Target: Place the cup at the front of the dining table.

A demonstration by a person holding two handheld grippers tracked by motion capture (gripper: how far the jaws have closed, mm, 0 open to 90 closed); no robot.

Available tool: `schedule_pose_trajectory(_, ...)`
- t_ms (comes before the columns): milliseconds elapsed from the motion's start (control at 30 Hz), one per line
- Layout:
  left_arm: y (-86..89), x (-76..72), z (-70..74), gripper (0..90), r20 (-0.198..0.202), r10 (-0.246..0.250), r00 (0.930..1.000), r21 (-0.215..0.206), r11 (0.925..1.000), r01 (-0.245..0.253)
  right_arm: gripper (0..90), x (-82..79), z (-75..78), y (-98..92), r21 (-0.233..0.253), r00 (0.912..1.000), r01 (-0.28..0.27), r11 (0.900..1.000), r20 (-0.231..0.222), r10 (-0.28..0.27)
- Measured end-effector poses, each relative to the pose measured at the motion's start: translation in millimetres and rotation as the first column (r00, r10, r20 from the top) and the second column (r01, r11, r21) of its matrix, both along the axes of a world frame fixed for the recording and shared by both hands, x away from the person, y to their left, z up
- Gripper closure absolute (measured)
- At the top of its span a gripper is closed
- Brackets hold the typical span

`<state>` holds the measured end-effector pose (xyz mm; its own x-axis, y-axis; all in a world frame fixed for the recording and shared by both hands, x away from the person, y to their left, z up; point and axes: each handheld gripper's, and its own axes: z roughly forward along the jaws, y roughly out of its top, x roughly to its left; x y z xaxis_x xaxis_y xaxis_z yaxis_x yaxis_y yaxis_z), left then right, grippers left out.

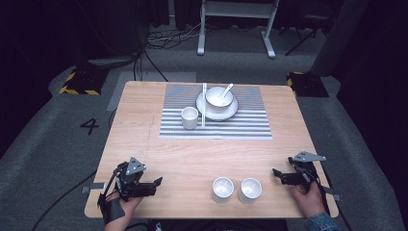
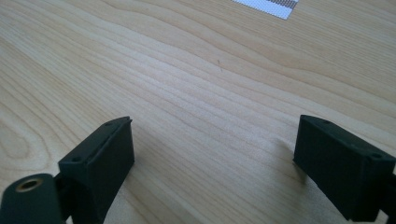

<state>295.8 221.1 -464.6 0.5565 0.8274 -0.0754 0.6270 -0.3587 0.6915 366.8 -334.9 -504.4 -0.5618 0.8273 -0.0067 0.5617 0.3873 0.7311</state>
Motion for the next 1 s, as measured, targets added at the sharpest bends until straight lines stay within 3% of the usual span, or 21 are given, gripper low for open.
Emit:
schedule_pose_trajectory(167, 1.8, -1.2, -8.0, 18.4, -0.034, -0.005, 0.9994, 0.038, 0.9993, 0.006, 12.2, 0.0, 0.0, 0.0, 0.000, 1.0000, 0.001, 1.000, 0.000, -0.001)
schedule_pose_trajectory(333, 4.4, -2.3, -15.9, 18.4, -0.059, 0.005, 0.9983, 0.028, 0.9996, -0.004, 12.2, 0.1, 0.0, 0.0, 0.000, 1.0000, 0.001, 1.000, 0.000, -0.001)
schedule_pose_trajectory(500, 4.5, -1.9, -23.3, 17.1, -0.082, 0.003, 0.9966, 0.055, 0.9985, 0.002, 12.2, 0.0, 0.0, 0.0, 0.000, 1.0000, 0.001, 1.000, 0.000, -0.001)
schedule_pose_trajectory(533, 3.2, 1.0, -27.7, 15.7, -0.109, 0.002, 0.9940, 0.078, 0.9969, 0.007, 12.2, 0.1, 0.0, 0.0, 0.000, 1.0000, 0.000, 1.000, 0.000, 0.000)
schedule_pose_trajectory(567, 3.2, 1.0, -27.7, 14.3, -0.109, 0.002, 0.9940, 0.078, 0.9969, 0.007, 12.2, 0.1, 0.0, 0.0, 0.000, 1.0000, 0.000, 1.000, 0.000, 0.000)
schedule_pose_trajectory(600, 1.5, 0.1, -32.3, 13.5, -0.054, -0.010, 0.9985, 0.098, 0.9950, 0.015, 12.2, 0.0, 0.0, 0.0, 0.000, 1.0000, 0.000, 1.000, 0.000, 0.000)
schedule_pose_trajectory(700, 2.7, 0.1, -34.5, 11.4, -0.036, -0.029, 0.9989, 0.087, 0.9957, 0.032, 12.2, 0.0, 0.0, 0.0, -0.001, 1.0000, 0.001, 1.000, 0.000, -0.001)
schedule_pose_trajectory(767, 4.6, -0.4, -40.1, 8.4, 0.005, -0.039, 0.9992, 0.057, 0.9976, 0.039, 12.2, 0.0, 0.0, 0.1, 0.000, 1.0000, 0.002, 1.000, 0.000, -0.002)
schedule_pose_trajectory(1000, 5.3, -0.3, -40.0, 6.7, 0.002, -0.047, 0.9989, 0.058, 0.9972, 0.046, 12.3, 0.0, 0.0, 0.0, 0.000, 1.0000, 0.000, 1.000, 0.000, 0.000)
